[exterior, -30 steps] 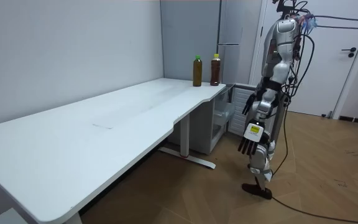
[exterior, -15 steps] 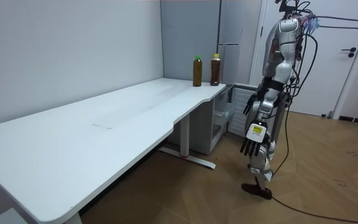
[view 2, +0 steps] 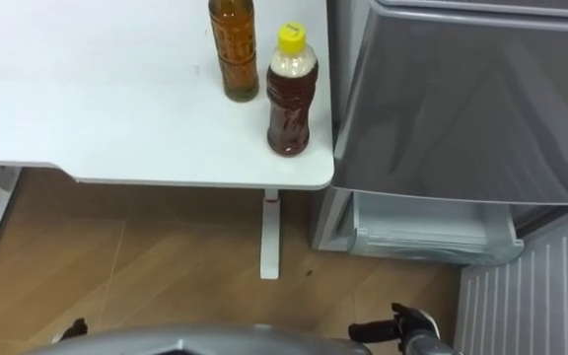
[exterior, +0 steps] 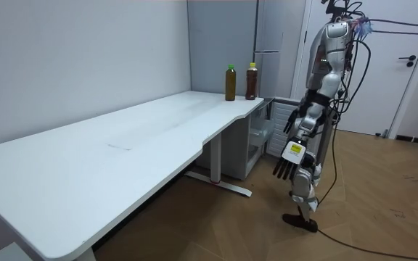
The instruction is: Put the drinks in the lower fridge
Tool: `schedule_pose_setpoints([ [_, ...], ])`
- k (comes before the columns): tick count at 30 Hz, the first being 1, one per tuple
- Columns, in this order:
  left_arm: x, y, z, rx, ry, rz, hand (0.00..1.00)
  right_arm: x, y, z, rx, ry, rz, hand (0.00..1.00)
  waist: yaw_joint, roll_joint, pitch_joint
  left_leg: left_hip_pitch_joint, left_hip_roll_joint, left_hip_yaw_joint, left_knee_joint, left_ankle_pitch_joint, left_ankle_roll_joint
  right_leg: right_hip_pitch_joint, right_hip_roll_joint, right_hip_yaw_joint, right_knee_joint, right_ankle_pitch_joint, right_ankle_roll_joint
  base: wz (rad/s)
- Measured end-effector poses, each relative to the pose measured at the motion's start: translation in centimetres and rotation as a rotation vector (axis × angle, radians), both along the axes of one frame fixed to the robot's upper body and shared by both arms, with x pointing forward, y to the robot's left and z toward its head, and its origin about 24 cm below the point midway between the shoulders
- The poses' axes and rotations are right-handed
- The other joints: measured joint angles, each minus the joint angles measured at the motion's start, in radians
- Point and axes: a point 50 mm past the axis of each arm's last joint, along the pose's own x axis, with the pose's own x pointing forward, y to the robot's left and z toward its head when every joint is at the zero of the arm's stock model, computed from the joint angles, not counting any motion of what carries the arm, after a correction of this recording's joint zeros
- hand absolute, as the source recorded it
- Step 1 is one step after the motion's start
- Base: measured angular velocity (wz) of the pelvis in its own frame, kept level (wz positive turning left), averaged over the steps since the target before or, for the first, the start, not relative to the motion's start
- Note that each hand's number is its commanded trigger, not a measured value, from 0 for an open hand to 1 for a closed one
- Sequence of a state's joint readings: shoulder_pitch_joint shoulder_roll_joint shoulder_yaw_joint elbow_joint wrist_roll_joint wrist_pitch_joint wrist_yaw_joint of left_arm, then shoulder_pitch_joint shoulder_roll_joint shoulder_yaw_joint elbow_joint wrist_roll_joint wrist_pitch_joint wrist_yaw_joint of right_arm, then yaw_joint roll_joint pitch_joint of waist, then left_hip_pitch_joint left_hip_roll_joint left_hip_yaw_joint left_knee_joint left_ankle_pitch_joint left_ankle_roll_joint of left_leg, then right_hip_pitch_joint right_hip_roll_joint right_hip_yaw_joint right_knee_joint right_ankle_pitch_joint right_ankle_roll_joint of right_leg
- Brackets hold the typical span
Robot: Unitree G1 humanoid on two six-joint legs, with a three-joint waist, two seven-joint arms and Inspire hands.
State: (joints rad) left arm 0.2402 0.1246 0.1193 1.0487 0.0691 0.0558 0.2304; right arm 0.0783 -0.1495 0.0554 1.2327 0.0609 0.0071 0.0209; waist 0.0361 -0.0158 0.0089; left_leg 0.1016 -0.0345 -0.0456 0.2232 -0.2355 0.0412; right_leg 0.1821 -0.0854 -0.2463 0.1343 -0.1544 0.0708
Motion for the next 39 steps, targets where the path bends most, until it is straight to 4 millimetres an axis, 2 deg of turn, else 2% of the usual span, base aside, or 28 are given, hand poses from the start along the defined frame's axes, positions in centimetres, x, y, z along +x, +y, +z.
schedule_pose_setpoints([
  [7,-1.5,0.2,0.0,0.03,0.031,0.057,0.0,0.0,0.0,0.0,-0.005,0.009,0.0,0.0,0.001,0.0,-0.0008,0.0,-0.001,-0.009,0.003,0.0,0.0,0.005,-0.001,-0.006,0.0,0.0,0.0,0.04],
  [11,-1.3,1.0,0.3,0.052,-0.036,0.271,0.0,-0.2,0.0,-0.1,-0.007,0.022,-0.001,0.0,0.004,-0.004,-0.0002,-0.003,-0.011,-0.051,0.015,0.0,0.0,0.025,-0.006,-0.049,0.0,0.0,0.0,0.28],
  [14,-0.8,1.7,0.8,0.092,-0.101,0.42,0.0,-0.5,-0.2,-0.1,-0.02,0.045,0.005,0.0,0.034,-0.004,-0.002,-0.003,-0.015,-0.056,0.015,0.0,0.0,0.028,-0.009,-0.061,0.001,-0.001,0.001,0.11],
  [17,-0.5,2.2,1.2,0.13,-0.151,0.542,0.0,-0.6,-0.2,-0.1,-0.03,0.055,0.028,0.0,0.057,-0.006,-0.0046,-0.002,-0.02,-0.072,0.018,0.0,0.0,0.038,-0.014,-0.092,0.001,-0.001,0.002,0.16],
  [19,-0.1,2.7,1.7,0.16,-0.198,0.605,0.0,-0.7,-0.1,-0.1,-0.03,0.06,0.041,0.0,0.067,-0.008,-0.008,-0.002,-0.027,-0.088,0.018,0.001,0.0,0.042,-0.019,-0.093,0.001,-0.007,0.01,0.19],
  [23,2.1,4.2,3.4,0.284,-0.333,0.677,0.0,-0.9,-0.1,-0.1,-0.043,0.07,0.074,0.0,0.108,-0.019,-0.0092,-0.003,-0.031,-0.104,0.02,0.001,0.0,0.051,-0.02,-0.112,0.002,-0.007,0.011,0.15],
  [28,4.5,4.8,5.5,0.375,-0.497,0.687,0.0,-0.8,0.1,-0.2,-0.045,0.054,0.092,0.0,0.106,-0.02,-0.0077,-0.004,-0.036,-0.134,0.03,0.001,0.0,0.064,-0.019,-0.118,0.001,-0.007,0.011,0.19],
  [32,7.6,5.1,8.6,0.448,-0.716,0.667,0.0,-0.4,0.1,-0.1,-0.044,0.023,0.119,0.0,0.108,-0.021,-0.0072,-0.009,-0.039,-0.149,0.037,0.001,0.0,0.067,-0.019,-0.113,0.001,-0.008,0.012,0.08],
  [35,9.6,4.7,10.8,0.48,-0.865,0.613,0.0,-0.2,0.2,0.0,-0.037,0.008,0.133,0.0,0.103,-0.019,-0.0069,-0.01,-0.041,-0.151,0.038,0.001,0.0,0.067,-0.019,-0.113,0.0,-0.008,0.012,0.0],
  [39,12.3,3.1,13.3,0.442,-1.025,0.464,0.0,-0.1,0.4,0.0,-0.006,-0.01,0.143,0.0,0.097,-0.022,-0.0055,-0.017,-0.043,-0.154,0.044,0.001,0.0,0.067,-0.02,-0.113,-0.001,-0.008,0.012,0.03],
])
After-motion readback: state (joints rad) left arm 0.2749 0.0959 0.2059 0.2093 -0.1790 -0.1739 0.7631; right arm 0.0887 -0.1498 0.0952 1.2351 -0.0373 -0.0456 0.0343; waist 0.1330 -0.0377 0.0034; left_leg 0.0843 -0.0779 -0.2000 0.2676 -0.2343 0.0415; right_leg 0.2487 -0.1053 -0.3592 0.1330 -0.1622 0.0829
